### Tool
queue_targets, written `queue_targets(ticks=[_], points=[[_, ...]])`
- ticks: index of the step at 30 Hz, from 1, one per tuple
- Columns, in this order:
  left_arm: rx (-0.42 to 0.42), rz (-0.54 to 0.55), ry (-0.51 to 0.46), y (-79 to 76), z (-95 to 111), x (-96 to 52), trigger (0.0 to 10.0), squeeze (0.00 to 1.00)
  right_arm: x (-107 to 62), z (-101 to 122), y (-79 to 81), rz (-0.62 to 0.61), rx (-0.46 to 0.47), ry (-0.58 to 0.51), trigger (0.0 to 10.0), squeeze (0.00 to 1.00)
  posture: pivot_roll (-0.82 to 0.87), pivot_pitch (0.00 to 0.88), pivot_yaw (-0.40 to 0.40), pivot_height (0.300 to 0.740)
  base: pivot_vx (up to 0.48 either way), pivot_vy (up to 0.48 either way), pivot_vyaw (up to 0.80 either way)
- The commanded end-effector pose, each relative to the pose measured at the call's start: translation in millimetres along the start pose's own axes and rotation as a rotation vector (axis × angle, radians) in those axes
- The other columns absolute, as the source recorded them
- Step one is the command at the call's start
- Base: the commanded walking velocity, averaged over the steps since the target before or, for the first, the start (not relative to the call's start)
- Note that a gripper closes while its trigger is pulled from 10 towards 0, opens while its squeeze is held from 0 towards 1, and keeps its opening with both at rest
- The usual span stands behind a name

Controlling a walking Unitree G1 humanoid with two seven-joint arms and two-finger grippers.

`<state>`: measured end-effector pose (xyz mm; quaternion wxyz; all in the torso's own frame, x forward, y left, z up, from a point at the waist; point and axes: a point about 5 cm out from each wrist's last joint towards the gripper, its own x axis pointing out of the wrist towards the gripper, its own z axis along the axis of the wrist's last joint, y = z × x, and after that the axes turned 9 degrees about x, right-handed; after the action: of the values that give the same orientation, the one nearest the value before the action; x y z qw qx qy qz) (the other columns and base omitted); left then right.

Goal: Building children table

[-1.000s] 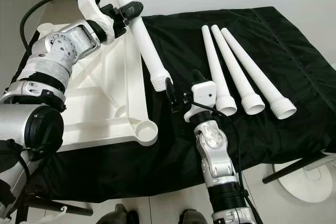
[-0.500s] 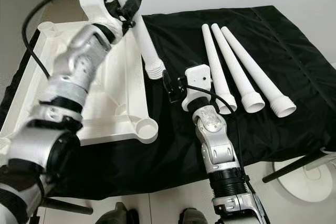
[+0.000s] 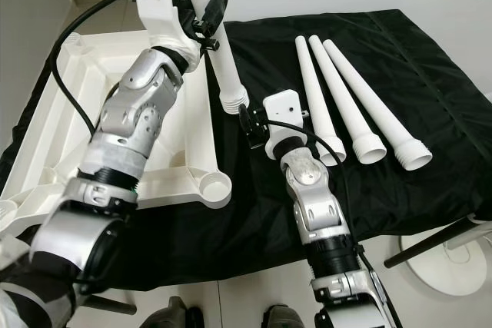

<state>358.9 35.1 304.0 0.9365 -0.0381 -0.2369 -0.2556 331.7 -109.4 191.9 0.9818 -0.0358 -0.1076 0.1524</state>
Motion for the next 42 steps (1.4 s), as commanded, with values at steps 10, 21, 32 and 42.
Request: queue_targets(ticks=[10, 21, 32, 42], points=[[0.007, -0.075, -0.042, -38.9, 7, -5.0, 10.0, 0.00, 15.9, 4, 10.4, 0.021, -0.037, 0.002, 10.0, 0.00, -0.08, 0.052, 0.067, 0.740, 0.000, 0.000, 0.00], [0.007, -0.085, -0.039, -47.0, 7, -8.3, 10.0, 0.00, 20.4, 12, 4.5, -0.009, -0.061, -0.036, 10.0, 0.00, -0.08, 0.041, 0.066, 0.740, 0.000, 0.000, 0.00], [0.006, -0.093, -0.035, -51.4, 8, -10.4, 10.0, 0.00, 22.5, 14, 2.5, -0.017, -0.064, -0.045, 8.8, 0.00, -0.08, 0.038, 0.065, 0.740, 0.000, 0.000, 0.00], [0.013, -0.104, -0.035, -54.3, 9, -11.2, 10.0, 0.00, 24.2, 15, 0.2, -0.044, -0.055, -0.051, 0.0, 0.00, -0.07, 0.037, 0.066, 0.740, 0.000, 0.000, 0.00]])
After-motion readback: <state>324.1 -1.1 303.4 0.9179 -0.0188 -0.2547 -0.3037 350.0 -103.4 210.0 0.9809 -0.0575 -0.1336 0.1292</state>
